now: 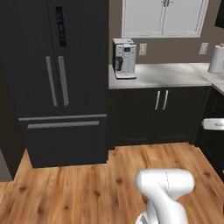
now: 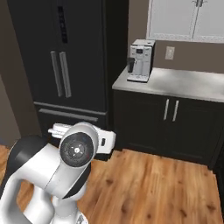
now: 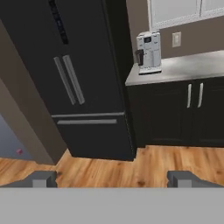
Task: Move the pot and pan from the stove into the sink.
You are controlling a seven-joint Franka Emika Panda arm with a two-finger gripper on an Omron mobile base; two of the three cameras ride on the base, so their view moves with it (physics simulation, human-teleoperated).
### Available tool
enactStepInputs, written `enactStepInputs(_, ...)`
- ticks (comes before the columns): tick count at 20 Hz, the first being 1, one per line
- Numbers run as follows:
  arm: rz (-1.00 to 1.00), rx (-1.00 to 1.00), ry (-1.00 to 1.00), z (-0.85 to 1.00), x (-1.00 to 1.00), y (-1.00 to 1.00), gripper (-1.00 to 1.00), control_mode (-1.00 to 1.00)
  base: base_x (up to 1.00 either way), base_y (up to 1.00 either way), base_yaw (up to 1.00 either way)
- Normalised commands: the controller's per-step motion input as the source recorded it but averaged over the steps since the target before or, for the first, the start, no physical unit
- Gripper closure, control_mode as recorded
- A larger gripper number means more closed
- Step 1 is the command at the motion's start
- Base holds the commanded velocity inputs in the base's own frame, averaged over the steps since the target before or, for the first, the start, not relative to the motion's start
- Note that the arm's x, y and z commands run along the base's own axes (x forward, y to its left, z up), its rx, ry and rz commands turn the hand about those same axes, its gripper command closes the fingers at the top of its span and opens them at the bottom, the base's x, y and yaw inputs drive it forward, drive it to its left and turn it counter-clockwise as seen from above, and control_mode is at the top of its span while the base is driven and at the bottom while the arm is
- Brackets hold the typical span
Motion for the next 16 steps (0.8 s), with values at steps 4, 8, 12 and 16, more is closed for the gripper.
enactStepInputs(4, 0.0, 0.0, 0.0, 0.0, 0.0, 0.0, -1.0, 1.0, 0.04, 0.0, -0.5)
enactStepInputs(8, 0.0, 0.0, 0.0, 0.0, 0.0, 0.0, -1.0, 1.0, 0.01, 0.0, -0.5)
enactStepInputs(12, 0.0, 0.0, 0.0, 0.0, 0.0, 0.0, -1.0, 1.0, 0.01, 0.0, -0.5)
enactStepInputs(16, 0.0, 0.0, 0.0, 0.0, 0.0, 0.0, -1.0, 1.0, 0.03, 0.0, -0.5)
